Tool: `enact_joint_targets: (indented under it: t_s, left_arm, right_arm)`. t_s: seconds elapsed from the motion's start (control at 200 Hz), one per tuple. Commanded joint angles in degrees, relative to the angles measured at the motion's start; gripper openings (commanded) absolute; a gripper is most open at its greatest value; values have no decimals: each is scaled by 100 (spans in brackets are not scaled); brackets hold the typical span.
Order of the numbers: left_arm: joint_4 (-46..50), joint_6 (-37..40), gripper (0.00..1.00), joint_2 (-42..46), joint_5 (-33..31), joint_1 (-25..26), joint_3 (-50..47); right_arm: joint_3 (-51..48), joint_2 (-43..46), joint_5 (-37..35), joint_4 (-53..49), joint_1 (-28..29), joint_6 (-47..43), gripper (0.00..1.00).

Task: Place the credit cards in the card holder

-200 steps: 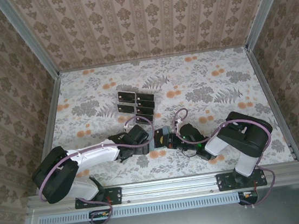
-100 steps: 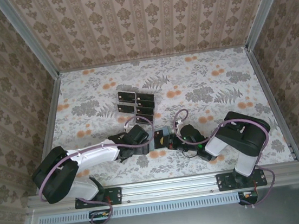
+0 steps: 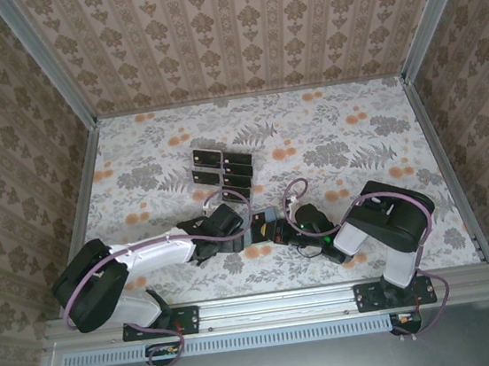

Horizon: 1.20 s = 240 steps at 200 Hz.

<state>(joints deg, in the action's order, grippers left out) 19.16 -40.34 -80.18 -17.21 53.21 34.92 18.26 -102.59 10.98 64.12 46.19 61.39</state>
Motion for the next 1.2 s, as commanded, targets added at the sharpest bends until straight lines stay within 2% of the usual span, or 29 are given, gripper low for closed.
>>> enact_joint_targets:
  t_s: [0.0,0.285,0.825,1.195]
  left_arm:
    - [422,-15,100,-50,-111,10,-159]
    - [438,-2,100,-48,-103,7,-152]
    - [424,0,100,-35,-98,7,-169]
    - [418,-13,100,-50,-89,5,-178]
  right_arm:
    - [2,-249,203,-365,42,26,0]
    - [-76,-192,133,-415,-46,12,0]
    - [166,-208,479,-712,-472,-307,0]
    - [252,-359,716,-670,-498,-314,0]
